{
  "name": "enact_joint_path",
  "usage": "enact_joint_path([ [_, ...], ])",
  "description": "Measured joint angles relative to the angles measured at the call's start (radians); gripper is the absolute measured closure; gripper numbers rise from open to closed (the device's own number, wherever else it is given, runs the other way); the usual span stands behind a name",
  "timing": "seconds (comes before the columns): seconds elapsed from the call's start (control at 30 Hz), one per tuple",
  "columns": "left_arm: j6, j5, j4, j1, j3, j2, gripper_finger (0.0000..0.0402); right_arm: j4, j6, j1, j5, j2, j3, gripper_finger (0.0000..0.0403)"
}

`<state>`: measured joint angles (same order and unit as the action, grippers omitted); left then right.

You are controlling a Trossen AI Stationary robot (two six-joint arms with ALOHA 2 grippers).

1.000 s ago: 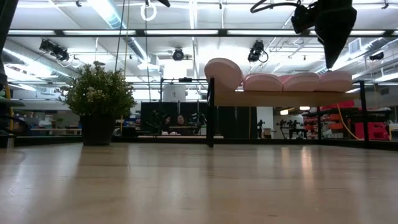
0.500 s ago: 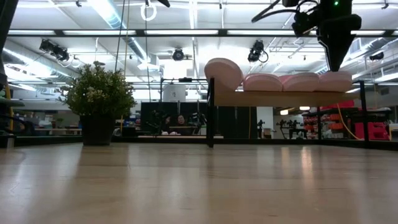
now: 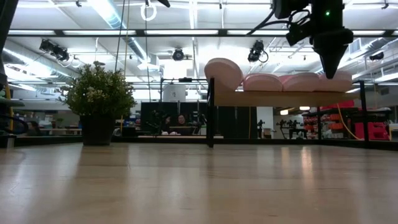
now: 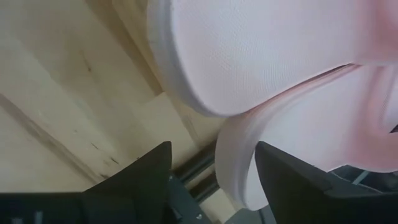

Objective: Pick and place slides into the shelf
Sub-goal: Adjust the slides on the shelf

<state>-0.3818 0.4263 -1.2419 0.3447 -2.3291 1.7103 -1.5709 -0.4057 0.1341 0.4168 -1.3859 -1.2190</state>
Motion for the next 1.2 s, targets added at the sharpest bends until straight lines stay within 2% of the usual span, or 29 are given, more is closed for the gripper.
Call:
enact_joint_path([
  [0.37,0.009,0.0,0.0,0.0,0.0,0.0,0.0104,-0.001,0.008,0.061,0.006,-0.007,0.0,0.0246],
  [0.87,0.031,0.0,0.0,0.0,0.0,0.0,0.0104,0.001,-0.016,0.062,-0.051,0.0,0.0,0.036],
  [1.03,0.032,0.0,0.0,0.0,0.0,0.0,0.0104,0.0,-0.044,0.06,-0.075,0.031,0.0,0.0384],
  [1.2,0.039,0.0,0.0,0.0,0.0,0.0,0.0104,0.0,-0.079,0.06,-0.102,0.064,0.0,0.0389],
])
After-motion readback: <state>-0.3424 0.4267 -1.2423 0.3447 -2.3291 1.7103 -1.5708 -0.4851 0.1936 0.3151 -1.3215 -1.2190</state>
